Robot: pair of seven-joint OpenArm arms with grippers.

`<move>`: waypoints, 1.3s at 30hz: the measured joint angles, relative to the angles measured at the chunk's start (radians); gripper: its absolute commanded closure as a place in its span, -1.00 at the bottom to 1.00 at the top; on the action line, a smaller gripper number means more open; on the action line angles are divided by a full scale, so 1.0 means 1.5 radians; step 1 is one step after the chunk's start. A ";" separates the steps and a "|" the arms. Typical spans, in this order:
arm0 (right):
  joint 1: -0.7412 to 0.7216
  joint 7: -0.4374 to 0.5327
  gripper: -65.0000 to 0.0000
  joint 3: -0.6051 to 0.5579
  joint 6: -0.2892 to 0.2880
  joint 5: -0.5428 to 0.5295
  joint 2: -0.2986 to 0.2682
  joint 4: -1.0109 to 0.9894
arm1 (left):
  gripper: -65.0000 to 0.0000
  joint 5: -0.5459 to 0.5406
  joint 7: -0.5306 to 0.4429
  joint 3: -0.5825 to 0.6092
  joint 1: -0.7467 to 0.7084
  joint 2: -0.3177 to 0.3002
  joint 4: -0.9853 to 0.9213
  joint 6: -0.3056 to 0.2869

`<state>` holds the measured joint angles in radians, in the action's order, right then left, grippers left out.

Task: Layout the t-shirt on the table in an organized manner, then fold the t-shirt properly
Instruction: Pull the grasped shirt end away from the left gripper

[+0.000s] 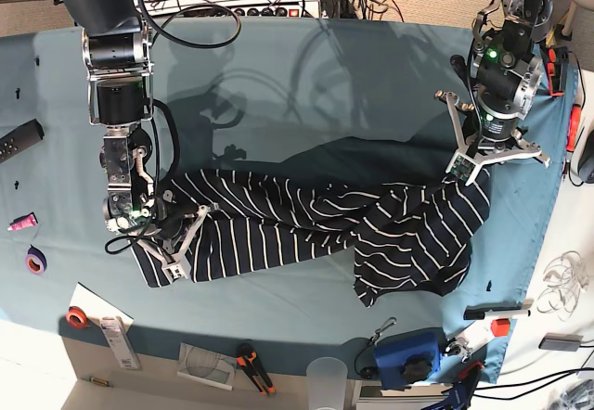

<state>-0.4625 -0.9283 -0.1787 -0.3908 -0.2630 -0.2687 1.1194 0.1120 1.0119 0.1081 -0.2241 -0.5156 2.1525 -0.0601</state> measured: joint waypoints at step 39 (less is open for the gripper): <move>0.320 -0.235 0.40 0.364 -0.155 -0.260 -0.066 0.415 | 1.00 -0.016 -0.023 0.000 0.000 0.000 0.000 0.000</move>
<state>0.0181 -1.2808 0.3672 -0.6228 -0.6529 -0.3679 1.7412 0.0883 0.9775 0.1081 -0.2241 -0.5156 2.1525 -0.0601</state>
